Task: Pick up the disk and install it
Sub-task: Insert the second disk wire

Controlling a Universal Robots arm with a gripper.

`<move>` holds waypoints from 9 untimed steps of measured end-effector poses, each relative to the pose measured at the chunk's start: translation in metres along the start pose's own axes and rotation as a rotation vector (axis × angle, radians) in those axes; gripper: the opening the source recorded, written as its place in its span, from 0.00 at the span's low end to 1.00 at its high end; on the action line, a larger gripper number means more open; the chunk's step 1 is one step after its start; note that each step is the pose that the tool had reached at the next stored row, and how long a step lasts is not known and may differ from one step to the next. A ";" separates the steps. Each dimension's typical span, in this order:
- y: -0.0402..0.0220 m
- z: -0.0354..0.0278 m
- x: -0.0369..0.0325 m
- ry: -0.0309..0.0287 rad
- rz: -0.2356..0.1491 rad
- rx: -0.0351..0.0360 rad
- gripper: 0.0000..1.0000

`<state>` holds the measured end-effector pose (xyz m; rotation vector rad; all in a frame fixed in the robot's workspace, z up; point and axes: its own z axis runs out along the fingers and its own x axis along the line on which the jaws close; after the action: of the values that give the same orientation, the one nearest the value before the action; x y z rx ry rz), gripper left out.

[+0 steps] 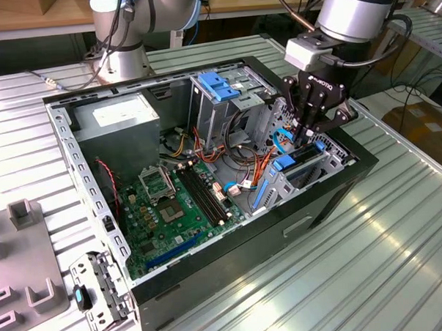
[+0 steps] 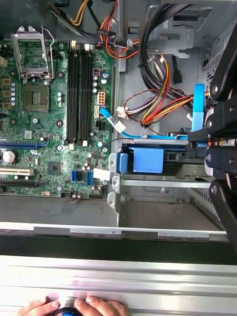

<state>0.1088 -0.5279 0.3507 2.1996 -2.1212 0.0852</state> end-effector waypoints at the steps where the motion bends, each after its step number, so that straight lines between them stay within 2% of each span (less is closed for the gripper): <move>1: 0.0002 0.0002 0.0012 -0.0049 -0.001 0.0013 0.16; 3: 0.0006 0.0005 0.0038 -0.0117 -0.003 0.0035 0.16; 5: 0.0007 0.0010 0.0063 -0.0157 -0.003 0.0053 0.16; 8: 0.0009 0.0014 0.0091 -0.0259 -0.003 0.0068 0.16; 9: 0.0009 0.0015 0.0097 -0.0311 -0.003 0.0070 0.16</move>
<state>0.1082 -0.5377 0.3502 2.2226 -2.1363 0.0587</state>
